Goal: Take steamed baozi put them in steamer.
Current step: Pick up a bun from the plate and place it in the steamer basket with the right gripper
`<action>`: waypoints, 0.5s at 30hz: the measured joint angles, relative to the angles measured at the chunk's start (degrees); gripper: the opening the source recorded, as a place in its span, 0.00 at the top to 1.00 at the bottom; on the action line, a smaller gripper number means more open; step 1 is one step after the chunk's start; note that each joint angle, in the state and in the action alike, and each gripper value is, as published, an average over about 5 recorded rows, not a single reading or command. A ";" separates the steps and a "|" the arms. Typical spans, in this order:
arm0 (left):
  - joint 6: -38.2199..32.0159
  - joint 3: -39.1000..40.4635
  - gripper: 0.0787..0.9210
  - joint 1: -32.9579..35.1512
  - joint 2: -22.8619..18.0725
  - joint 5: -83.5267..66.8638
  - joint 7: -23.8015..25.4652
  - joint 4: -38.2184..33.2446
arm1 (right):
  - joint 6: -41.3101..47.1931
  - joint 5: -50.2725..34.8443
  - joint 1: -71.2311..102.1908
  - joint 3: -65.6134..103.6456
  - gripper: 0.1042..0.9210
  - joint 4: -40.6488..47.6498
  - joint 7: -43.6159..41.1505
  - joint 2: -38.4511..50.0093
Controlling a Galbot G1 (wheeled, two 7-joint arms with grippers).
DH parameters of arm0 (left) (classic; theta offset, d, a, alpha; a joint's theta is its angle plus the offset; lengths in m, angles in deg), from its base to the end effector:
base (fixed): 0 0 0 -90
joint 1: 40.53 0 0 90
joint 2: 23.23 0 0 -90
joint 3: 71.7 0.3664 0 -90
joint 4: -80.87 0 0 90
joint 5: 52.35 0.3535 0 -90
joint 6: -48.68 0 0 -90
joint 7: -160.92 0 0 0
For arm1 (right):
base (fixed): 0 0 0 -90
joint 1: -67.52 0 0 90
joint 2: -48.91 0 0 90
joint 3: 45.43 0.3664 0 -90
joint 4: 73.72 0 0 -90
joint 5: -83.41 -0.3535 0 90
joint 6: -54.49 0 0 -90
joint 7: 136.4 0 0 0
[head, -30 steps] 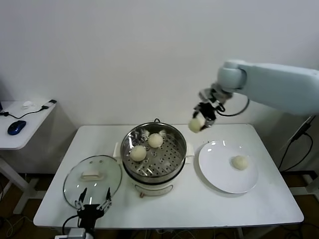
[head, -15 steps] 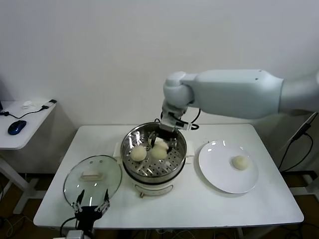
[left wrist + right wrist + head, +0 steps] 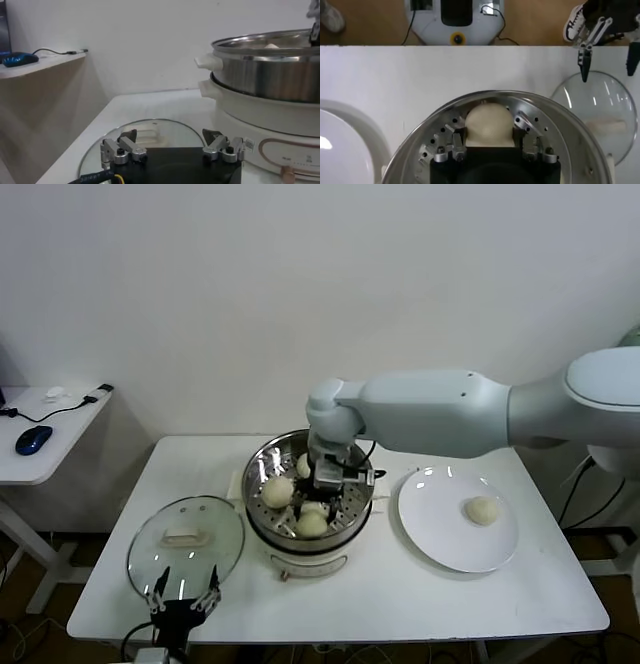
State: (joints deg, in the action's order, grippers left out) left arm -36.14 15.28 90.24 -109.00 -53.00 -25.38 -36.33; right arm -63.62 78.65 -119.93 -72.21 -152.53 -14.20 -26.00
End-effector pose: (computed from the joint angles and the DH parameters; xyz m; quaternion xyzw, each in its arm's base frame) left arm 0.1052 0.0316 -0.3588 0.0578 -0.9843 -0.0484 0.1594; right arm 0.5166 0.1857 -0.0900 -0.7278 0.0653 -0.6814 0.0413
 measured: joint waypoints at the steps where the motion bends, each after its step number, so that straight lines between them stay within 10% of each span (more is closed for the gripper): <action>1: -0.01 0.01 0.12 -0.02 0.00 -0.01 -0.02 0.00 | -0.15 0.29 0.20 0.02 0.36 0.14 0.20 -0.14; 15: -0.26 0.26 0.12 -0.29 -0.22 -0.08 -0.14 -0.11 | -1.59 -2.24 -2.54 0.33 0.12 0.79 0.05 0.79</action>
State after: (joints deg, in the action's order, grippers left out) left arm -36.39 15.54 89.95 -109.21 -53.07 -25.52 -36.44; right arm -65.21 76.41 -122.47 -71.88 -151.74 -14.16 -25.21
